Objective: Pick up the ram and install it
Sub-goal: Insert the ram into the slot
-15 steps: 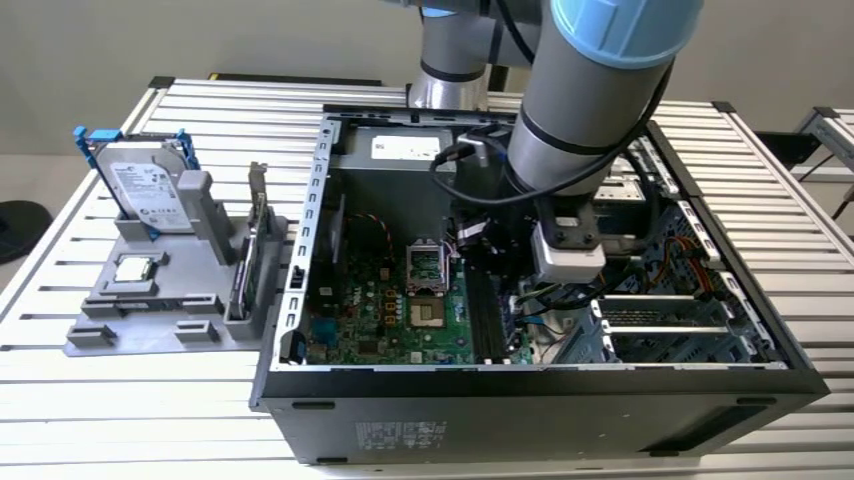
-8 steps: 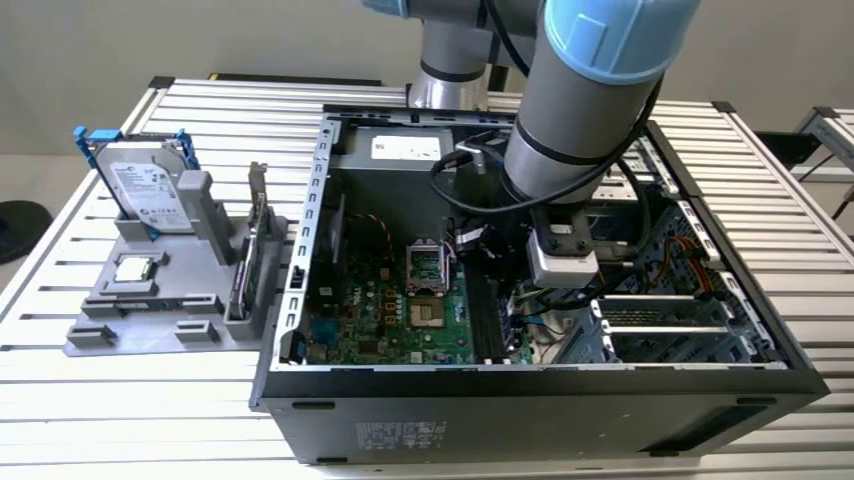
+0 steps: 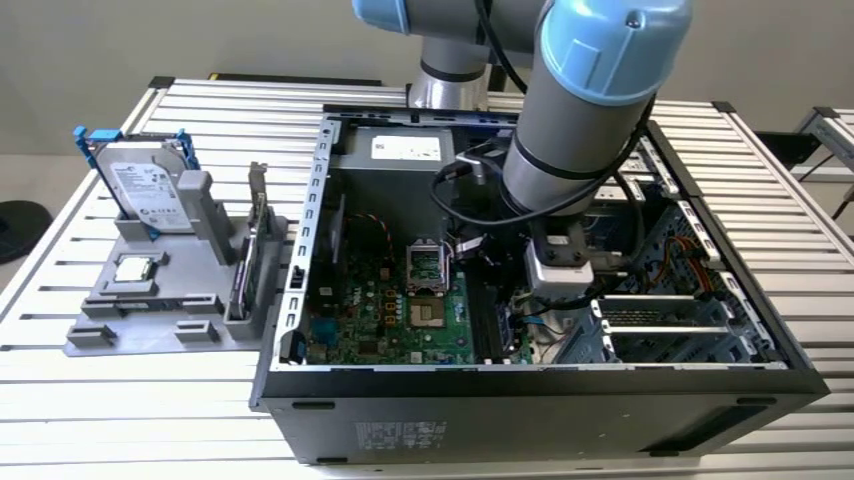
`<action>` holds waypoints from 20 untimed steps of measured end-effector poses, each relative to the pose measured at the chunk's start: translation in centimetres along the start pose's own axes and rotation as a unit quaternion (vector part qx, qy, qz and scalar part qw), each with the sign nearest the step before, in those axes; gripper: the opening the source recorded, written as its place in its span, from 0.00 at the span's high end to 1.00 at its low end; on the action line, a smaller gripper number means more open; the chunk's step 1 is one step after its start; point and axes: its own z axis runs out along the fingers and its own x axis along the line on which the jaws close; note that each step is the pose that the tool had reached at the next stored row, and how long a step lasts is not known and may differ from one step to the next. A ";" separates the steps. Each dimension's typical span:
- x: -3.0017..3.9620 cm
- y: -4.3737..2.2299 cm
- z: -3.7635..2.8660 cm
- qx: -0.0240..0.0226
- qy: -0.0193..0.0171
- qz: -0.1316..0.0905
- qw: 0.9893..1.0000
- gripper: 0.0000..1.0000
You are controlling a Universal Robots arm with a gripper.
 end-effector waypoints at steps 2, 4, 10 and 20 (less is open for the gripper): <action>0.00 0.00 0.06 0.000 0.000 0.000 1.000 1.00; 0.01 0.01 0.06 0.000 0.000 0.000 1.000 1.00; 0.34 -0.08 0.20 0.000 0.000 0.000 1.000 1.00; 0.34 -0.39 0.95 0.000 0.000 0.000 1.000 1.00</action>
